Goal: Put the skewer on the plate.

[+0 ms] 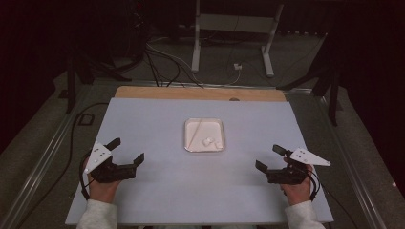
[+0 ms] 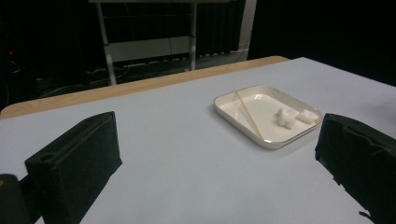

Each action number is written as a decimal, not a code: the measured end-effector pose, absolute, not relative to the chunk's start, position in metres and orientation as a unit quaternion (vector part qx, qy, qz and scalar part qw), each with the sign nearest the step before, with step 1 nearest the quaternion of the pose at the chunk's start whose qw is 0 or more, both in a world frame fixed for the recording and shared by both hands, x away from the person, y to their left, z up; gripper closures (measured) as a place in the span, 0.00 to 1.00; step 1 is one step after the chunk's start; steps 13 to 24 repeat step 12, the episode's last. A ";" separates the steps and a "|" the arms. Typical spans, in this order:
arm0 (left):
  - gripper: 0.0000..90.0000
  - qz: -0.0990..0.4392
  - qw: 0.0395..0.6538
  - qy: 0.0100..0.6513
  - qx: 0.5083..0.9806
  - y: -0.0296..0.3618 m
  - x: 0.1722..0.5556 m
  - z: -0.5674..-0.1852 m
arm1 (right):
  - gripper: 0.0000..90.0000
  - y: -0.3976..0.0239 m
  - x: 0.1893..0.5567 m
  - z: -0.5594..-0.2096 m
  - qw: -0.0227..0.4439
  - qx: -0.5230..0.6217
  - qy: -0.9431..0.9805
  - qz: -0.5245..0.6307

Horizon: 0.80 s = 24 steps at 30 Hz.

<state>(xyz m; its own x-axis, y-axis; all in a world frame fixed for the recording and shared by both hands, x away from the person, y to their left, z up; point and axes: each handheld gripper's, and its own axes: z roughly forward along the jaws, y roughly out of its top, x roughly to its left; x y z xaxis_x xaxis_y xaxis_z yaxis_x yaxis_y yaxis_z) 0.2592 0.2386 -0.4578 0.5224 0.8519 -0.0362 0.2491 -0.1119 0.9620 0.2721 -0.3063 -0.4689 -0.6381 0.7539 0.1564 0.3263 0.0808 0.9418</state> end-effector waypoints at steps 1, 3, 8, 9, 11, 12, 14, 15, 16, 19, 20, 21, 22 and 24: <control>0.01 0.282 0.533 0.399 0.691 0.240 0.259 -0.458 | 0.00 -0.308 0.272 -0.469 0.191 0.382 0.708 0.562; 0.01 0.284 0.530 0.400 0.691 0.241 0.259 -0.458 | 0.00 -0.310 0.271 -0.469 0.195 0.384 0.705 0.563; 0.01 0.283 0.531 0.405 0.689 0.243 0.260 -0.459 | 0.00 -0.314 0.272 -0.471 0.198 0.387 0.705 0.560; 0.01 0.282 0.531 0.406 0.688 0.243 0.260 -0.459 | 0.00 -0.314 0.272 -0.471 0.199 0.386 0.706 0.559; 0.01 0.281 0.527 0.410 0.689 0.243 0.261 -0.460 | 0.00 -0.314 0.273 -0.471 0.199 0.388 0.708 0.556; 0.01 0.279 0.524 0.412 0.691 0.243 0.262 -0.461 | 0.00 -0.315 0.273 -0.471 0.196 0.392 0.707 0.555; 0.01 0.279 0.524 0.412 0.691 0.243 0.262 -0.461 | 0.00 -0.315 0.273 -0.471 0.196 0.392 0.707 0.555; 0.01 0.279 0.524 0.412 0.691 0.243 0.262 -0.461 | 0.00 -0.315 0.273 -0.471 0.196 0.392 0.707 0.555; 0.01 0.279 0.524 0.412 0.691 0.243 0.262 -0.461 | 0.00 -0.315 0.273 -0.471 0.196 0.392 0.707 0.555; 0.01 0.279 0.524 0.412 0.691 0.243 0.262 -0.461 | 0.00 -0.315 0.273 -0.471 0.196 0.392 0.707 0.555; 0.01 0.279 0.524 0.412 0.691 0.243 0.262 -0.461 | 0.00 -0.315 0.273 -0.471 0.196 0.392 0.707 0.555; 0.01 0.279 0.524 0.412 0.691 0.243 0.262 -0.461 | 0.00 -0.315 0.273 -0.471 0.196 0.392 0.707 0.555; 0.01 0.279 0.524 0.412 0.691 0.243 0.262 -0.461 | 0.00 -0.315 0.273 -0.471 0.196 0.392 0.707 0.555; 0.01 0.279 0.524 0.412 0.691 0.243 0.262 -0.461 | 0.00 -0.315 0.273 -0.471 0.196 0.392 0.707 0.555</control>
